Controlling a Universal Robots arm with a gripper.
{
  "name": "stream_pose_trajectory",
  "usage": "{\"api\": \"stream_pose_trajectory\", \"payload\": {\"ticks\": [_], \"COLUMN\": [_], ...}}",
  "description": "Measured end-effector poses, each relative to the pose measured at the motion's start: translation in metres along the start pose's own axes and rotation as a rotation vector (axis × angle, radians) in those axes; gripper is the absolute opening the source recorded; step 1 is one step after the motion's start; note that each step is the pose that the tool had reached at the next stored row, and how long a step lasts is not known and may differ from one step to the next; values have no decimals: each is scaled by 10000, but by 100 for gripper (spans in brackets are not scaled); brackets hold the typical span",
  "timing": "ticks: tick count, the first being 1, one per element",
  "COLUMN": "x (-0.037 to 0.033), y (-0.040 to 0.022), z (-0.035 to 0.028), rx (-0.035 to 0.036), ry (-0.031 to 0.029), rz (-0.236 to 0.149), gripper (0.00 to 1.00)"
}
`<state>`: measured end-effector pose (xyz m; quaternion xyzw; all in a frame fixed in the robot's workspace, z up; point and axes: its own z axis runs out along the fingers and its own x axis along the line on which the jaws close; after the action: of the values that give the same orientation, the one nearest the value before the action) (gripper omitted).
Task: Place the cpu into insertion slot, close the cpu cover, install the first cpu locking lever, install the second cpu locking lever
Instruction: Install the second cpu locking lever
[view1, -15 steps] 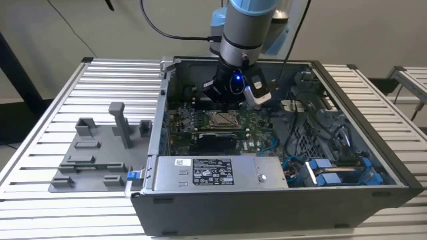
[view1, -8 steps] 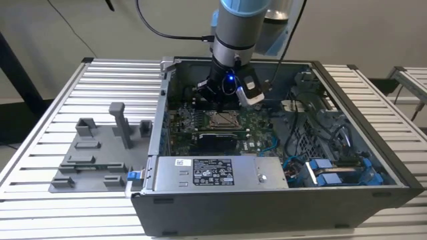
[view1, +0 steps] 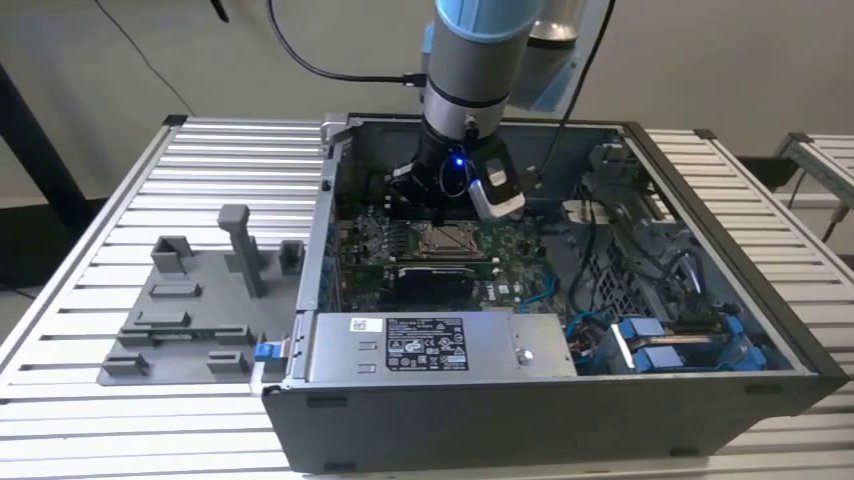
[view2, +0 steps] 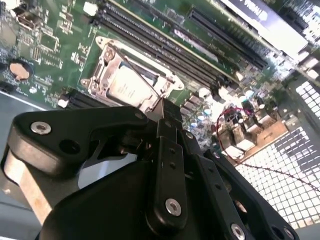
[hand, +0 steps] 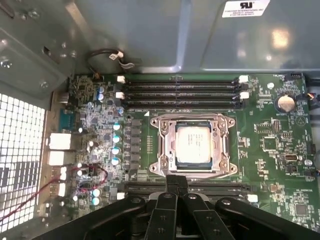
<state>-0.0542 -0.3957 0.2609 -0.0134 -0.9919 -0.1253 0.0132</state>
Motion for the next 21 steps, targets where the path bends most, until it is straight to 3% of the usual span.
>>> {"api": "stream_pose_trajectory", "payload": {"ticks": [14,21], "x": [61,119], "y": [-24,-53], "z": [76,178], "rx": [-19,-12], "ry": [-10,-6], "rz": [38,43], "gripper": [11,11]}}
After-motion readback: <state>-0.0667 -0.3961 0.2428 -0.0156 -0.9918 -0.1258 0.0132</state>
